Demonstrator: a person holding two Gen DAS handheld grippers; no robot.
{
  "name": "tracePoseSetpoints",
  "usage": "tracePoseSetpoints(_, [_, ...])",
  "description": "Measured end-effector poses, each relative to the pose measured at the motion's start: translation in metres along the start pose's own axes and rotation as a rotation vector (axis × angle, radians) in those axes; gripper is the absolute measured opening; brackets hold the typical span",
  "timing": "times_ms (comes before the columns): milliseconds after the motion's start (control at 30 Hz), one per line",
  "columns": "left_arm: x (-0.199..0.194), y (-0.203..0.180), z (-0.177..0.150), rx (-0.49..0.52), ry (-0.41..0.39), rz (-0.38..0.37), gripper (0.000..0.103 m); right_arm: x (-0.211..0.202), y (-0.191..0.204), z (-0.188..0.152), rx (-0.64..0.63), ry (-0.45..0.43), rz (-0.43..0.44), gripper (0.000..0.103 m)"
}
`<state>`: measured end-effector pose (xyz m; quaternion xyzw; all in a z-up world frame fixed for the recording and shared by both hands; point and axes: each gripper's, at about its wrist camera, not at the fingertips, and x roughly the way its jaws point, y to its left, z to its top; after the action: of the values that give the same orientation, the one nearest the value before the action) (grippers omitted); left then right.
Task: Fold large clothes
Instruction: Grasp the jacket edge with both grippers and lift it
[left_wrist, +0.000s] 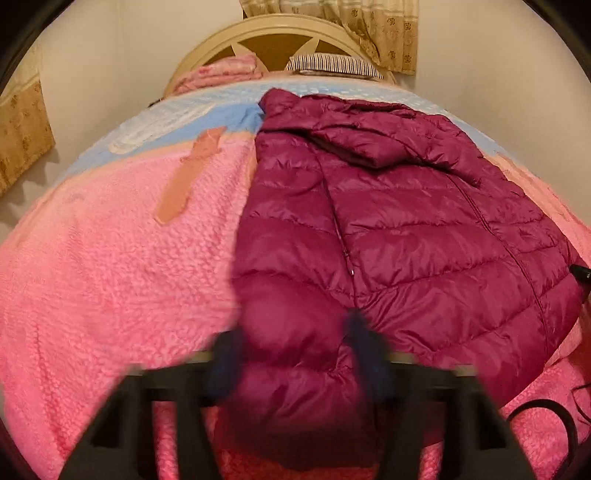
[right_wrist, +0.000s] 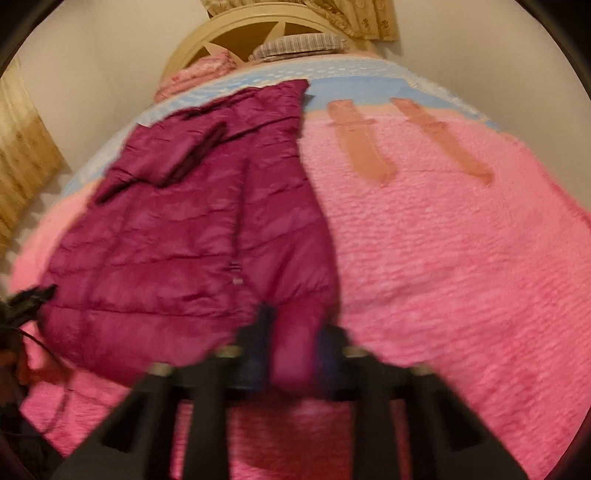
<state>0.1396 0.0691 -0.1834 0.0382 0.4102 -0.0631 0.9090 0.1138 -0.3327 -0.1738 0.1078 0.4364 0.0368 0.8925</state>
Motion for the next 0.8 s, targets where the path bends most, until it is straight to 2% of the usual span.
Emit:
tracePoseSetpoints(33, [-0.003, 0.002, 0.001, -0.004, -0.006, 0.007, 0.021, -0.002, 0.002, -0.002, 0.004, -0.005, 0.013, 0.012])
tracePoseSetpoints(67, [-0.006, 0.006, 0.001, -0.019, -0.012, -0.015, 0.013, -0.005, 0.005, -0.003, -0.002, -0.022, 0.022, 0.011])
tracePoseSetpoints(100, [-0.012, 0.01, 0.002, -0.041, -0.024, -0.07, 0.006, -0.008, 0.008, -0.004, -0.007, -0.034, 0.027, 0.011])
tracePoseSetpoints(200, [-0.036, 0.011, 0.004, -0.012, -0.096, -0.072, 0.005, -0.03, 0.015, -0.003, -0.02, -0.104, 0.054, 0.01])
tracePoseSetpoints(500, [-0.136, 0.023, 0.035, -0.033, -0.288, -0.174, 0.003, -0.124, 0.041, 0.016, -0.088, -0.328, 0.129, 0.009])
tracePoseSetpoints(600, [-0.156, 0.034, 0.044, -0.056, -0.319, -0.188, 0.003, -0.154, 0.047, 0.023, -0.108, -0.402, 0.146, 0.009])
tracePoseSetpoints(700, [-0.15, 0.045, 0.06, -0.08, -0.308, -0.211, 0.003, -0.161, 0.047, 0.038, -0.114, -0.443, 0.154, 0.009])
tracePoseSetpoints(800, [-0.121, 0.054, 0.09, -0.089, -0.289, -0.224, 0.003, -0.144, 0.051, 0.071, -0.119, -0.45, 0.154, 0.009])
